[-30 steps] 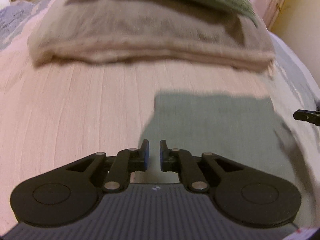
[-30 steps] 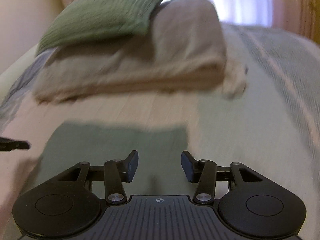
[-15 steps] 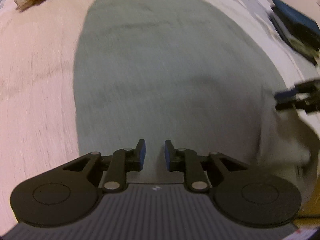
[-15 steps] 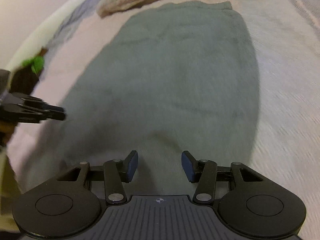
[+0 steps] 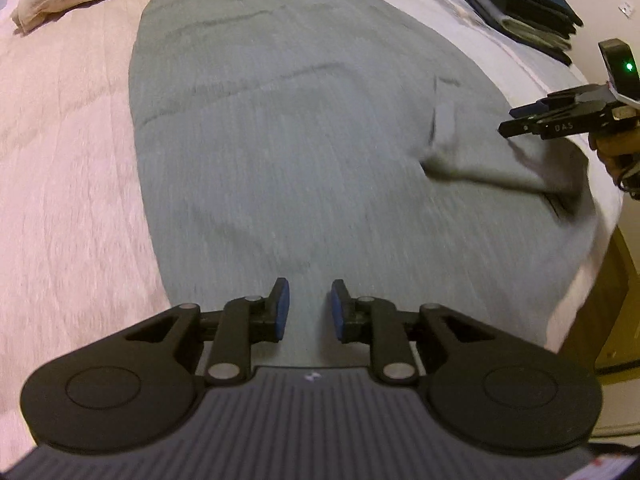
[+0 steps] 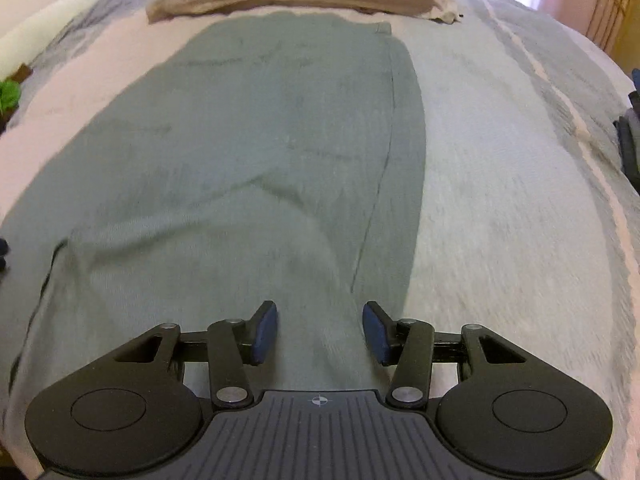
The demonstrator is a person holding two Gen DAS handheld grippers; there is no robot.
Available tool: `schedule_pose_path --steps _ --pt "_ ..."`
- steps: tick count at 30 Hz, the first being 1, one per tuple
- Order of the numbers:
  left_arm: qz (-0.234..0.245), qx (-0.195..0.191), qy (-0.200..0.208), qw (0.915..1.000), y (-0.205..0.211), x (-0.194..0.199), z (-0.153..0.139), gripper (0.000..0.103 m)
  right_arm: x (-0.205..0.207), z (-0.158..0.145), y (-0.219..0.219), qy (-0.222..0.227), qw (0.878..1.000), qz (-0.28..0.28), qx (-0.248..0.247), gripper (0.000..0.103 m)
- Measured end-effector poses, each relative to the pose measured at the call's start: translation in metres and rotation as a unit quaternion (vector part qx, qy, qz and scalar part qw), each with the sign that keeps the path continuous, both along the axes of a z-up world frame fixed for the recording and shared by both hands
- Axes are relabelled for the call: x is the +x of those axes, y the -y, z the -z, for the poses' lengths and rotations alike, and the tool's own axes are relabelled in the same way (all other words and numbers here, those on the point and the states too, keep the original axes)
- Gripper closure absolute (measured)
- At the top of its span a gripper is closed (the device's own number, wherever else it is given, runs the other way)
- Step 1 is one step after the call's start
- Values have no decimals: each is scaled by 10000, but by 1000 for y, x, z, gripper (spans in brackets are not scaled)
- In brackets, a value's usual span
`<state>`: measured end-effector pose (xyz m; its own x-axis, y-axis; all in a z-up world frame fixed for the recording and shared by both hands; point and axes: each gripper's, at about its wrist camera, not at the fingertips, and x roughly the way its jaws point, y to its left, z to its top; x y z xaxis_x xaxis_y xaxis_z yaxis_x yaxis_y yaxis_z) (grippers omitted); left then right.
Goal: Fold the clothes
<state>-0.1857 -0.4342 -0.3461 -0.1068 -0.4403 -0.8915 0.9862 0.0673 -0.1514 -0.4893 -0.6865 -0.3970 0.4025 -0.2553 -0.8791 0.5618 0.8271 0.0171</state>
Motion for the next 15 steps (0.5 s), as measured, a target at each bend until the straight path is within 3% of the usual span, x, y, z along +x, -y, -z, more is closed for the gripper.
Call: schedule_pose_path --steps 1,2,3,4,12,15 --pt "22 -8 25 10000 -5 -2 0 84 -6 -2 -2 21 10000 -2 -36 58" --pt "35 -5 43 10000 -8 -3 1 84 -9 -4 -6 79 9999 -16 -77 68" --pt "39 -1 67 10000 -13 -5 1 84 -11 -5 -7 100 9999 -58 -23 94" --pt "29 10 91 10000 -16 -6 2 84 -13 -9 -9 137 9999 -96 -36 103" --pt "-309 168 125 9993 -30 -10 -9 84 -51 -83 -87 848 9904 -942 545 103" --pt "-349 192 167 9991 -34 -11 -15 84 -70 -85 -117 537 9861 -1334 836 101"
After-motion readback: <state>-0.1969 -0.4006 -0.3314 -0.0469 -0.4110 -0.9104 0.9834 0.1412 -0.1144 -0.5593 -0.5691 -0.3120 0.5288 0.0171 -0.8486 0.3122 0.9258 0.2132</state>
